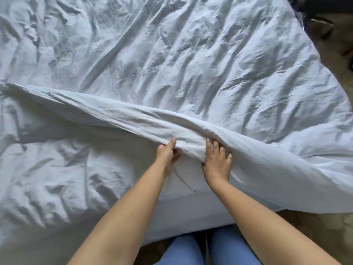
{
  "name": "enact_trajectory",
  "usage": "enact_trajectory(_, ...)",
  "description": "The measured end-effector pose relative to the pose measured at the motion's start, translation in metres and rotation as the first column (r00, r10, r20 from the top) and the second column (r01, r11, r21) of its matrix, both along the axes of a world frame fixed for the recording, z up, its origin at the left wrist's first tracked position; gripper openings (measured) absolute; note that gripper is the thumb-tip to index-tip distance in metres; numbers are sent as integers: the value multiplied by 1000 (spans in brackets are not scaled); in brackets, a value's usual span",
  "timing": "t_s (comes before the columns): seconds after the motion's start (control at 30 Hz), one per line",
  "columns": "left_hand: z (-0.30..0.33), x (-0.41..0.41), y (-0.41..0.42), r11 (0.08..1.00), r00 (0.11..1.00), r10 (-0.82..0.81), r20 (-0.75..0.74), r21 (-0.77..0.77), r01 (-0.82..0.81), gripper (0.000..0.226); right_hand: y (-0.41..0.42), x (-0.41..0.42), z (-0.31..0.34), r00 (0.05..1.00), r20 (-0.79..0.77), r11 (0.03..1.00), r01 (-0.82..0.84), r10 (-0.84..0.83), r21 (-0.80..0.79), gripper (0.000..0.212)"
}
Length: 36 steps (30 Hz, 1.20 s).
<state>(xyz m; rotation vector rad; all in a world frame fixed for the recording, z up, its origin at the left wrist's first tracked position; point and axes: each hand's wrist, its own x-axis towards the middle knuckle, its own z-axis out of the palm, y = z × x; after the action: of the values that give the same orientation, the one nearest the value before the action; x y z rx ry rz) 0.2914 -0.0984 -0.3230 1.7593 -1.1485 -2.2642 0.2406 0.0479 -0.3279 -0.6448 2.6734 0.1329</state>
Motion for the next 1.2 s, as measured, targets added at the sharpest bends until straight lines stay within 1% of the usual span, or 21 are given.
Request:
enact_trajectory(0.07, 6, -22, -7, 994, 997, -65, 29, -85, 67, 16, -8, -25, 10, 997, -17, 993, 75, -77, -91, 47)
enact_trajectory(0.13, 21, -50, -13, 988, 996, -82, -25, -133, 78, 14, -22, -61, 31, 979, -27, 953, 188, -200, -238, 36)
enact_trajectory(0.17, 34, -68, -17, 990, 995, -61, -83, -136, 49, 14, -32, -84, 44, 969, -51, 922, 215, -243, -323, 34)
enact_trajectory(0.2, 48, -87, -23, 990, 989, -28, -142, -138, 9, 14, -45, -108, 59, 961, -87, 892, 208, -263, -401, 33)
enact_trajectory(0.27, 76, -121, -37, 982, 969, 57, -239, -160, -97, 12, -72, -151, 92, 955, -173, 830, 112, -243, -546, 34)
enact_trajectory(0.33, 90, -142, -51, 964, 960, 94, -264, -219, -154, 13, -96, -180, 115, 962, -209, 779, 7, -177, -627, 35)
enact_trajectory(0.37, 90, -146, -55, 956, 966, 79, -245, -256, -143, 17, -105, -190, 119, 973, -187, 775, -12, -137, -631, 37)
enact_trajectory(0.43, 79, -145, -58, 935, 990, -23, -137, -355, -27, 25, -113, -201, 109, 994, -95, 815, -11, -55, -579, 40)
enact_trajectory(0.5, 63, -134, -52, 898, 991, -130, 5, -422, 120, 40, -105, -198, 85, 999, -37, 889, -26, 10, -458, 53)
enact_trajectory(0.53, 55, -127, -48, 882, 982, -181, 58, -433, 188, 41, -97, -194, 71, 999, -16, 918, -47, 44, -394, 62)
enact_trajectory(0.57, 46, -120, -43, 869, 967, -231, 111, -424, 256, 41, -86, -189, 58, 996, 15, 942, -76, 85, -328, 68)
enact_trajectory(0.63, 31, -105, -31, 856, 929, -307, 206, -368, 364, 39, -63, -176, 37, 980, 98, 967, -149, 172, -207, 73)
enact_trajectory(0.7, 22, -94, -15, 844, 901, -351, 257, -331, 423, 38, -42, -166, 22, 965, 186, 975, -156, 185, -159, 72)
enact_trajectory(0.77, 21, -87, 4, 840, 898, -342, 276, -338, 424, 37, -23, -158, 13, 954, 259, 980, -108, 149, -166, 70)
enact_trajectory(0.8, 20, -84, 13, 837, 902, -331, 276, -356, 415, 36, -14, -154, 10, 951, 272, 979, -97, 144, -179, 68)
enact_trajectory(0.97, 26, -79, 59, 816, 885, -377, 274, -355, 457, 34, 34, -129, 11, 948, 286, 971, -75, 140, -229, 59)
enact_trajectory(1.1, 26, -83, 96, 788, 863, -447, 237, -351, 505, 35, 89, -117, 20, 948, 302, 985, -51, 100, -166, 52)
enact_trajectory(1.2, 17, -86, 133, 799, 852, -486, 193, -298, 523, 33, 141, -112, 24, 943, 334, 997, 39, -13, -72, 47)
